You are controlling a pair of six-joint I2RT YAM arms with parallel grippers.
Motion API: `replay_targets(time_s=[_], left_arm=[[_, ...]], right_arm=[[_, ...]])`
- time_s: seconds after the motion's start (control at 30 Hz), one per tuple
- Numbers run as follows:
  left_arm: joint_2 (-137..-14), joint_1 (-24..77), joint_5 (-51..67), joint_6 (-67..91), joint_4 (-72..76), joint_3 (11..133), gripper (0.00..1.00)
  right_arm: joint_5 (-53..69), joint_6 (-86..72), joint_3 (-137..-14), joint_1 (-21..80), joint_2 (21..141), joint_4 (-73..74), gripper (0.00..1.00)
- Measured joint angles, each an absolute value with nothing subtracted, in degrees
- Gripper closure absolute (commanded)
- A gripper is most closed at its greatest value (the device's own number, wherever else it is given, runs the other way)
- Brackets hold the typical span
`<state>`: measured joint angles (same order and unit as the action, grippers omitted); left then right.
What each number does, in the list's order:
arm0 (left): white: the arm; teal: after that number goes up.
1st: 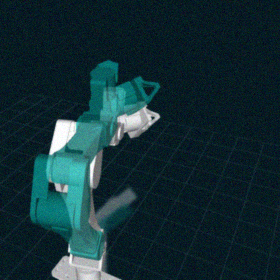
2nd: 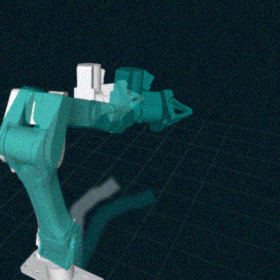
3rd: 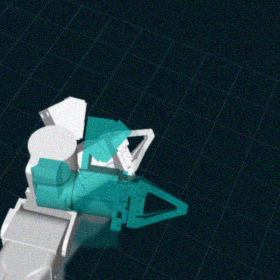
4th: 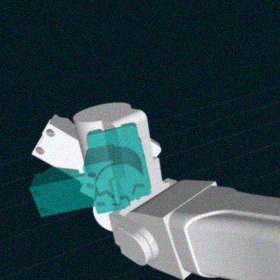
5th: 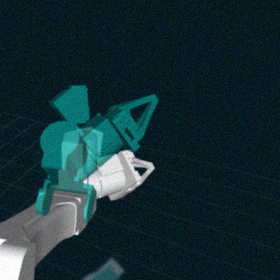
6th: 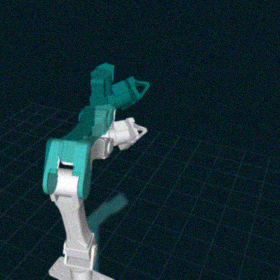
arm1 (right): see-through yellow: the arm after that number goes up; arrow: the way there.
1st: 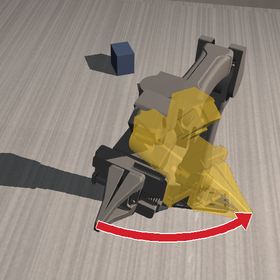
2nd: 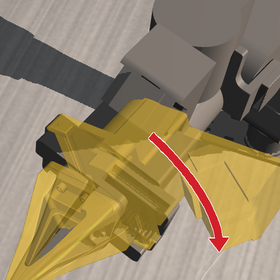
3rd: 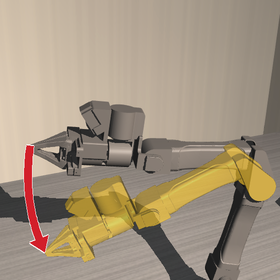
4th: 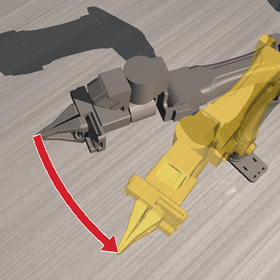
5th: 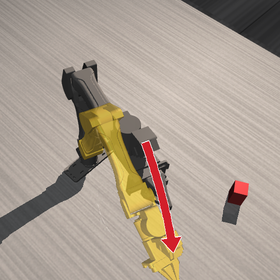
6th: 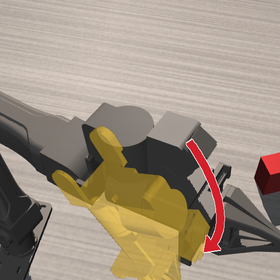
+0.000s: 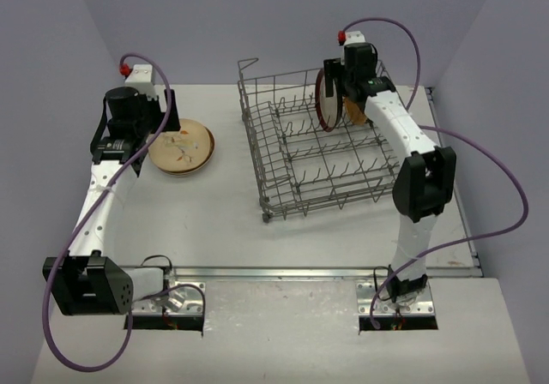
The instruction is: Unload the plates from the dish rack
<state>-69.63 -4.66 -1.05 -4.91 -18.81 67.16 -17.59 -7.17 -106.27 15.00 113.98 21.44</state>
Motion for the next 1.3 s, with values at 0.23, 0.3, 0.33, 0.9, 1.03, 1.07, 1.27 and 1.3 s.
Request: replay_targets(time_s=[0.23, 0.3, 0.33, 0.9, 1.03, 1.07, 1.27, 1.3], left_arm=[[-69.32, -4.38, -1.69, -5.54, -19.80, 67.18, 0.11], [-69.34, -4.38, -1.69, -5.54, -19.98, 67.18, 0.11], [-69.38, -4.38, -1.68, -5.54, -20.00, 67.18, 0.11], [-70.04, -4.38, -1.65, -4.22, -20.45, 67.18, 0.11], [-70.19, -4.38, -1.66, -3.99, -20.51, 67.18, 0.10], [-70.19, -4.38, -1.67, -3.97, -20.53, 67.18, 0.10], [-70.19, -4.38, -1.65, -3.30, -20.70, 67.18, 0.00], [-70.19, -4.38, -1.65, -3.16, -20.73, 67.18, 0.00]], right_arm=[[-14.16, -7.09, -107.59, 13.63, 122.01, 21.63, 0.26], [-12.75, -7.39, -108.63, 13.77, 123.88, 21.72, 0.36], [-12.06, -7.50, -108.94, 13.91, 124.32, 21.90, 0.41], [-14.33, -9.25, -108.47, 14.48, 123.10, 21.05, 1.00], [-16.77, -10.20, -108.41, 14.98, 122.42, 22.07, 1.00], [-17.41, -10.60, -108.38, 15.04, 122.11, 22.52, 1.00], [-19.56, -10.29, -107.80, 15.25, 119.03, 24.34, 1.00], [-19.78, -10.06, -107.43, 15.25, 118.37, 24.69, 1.00]])
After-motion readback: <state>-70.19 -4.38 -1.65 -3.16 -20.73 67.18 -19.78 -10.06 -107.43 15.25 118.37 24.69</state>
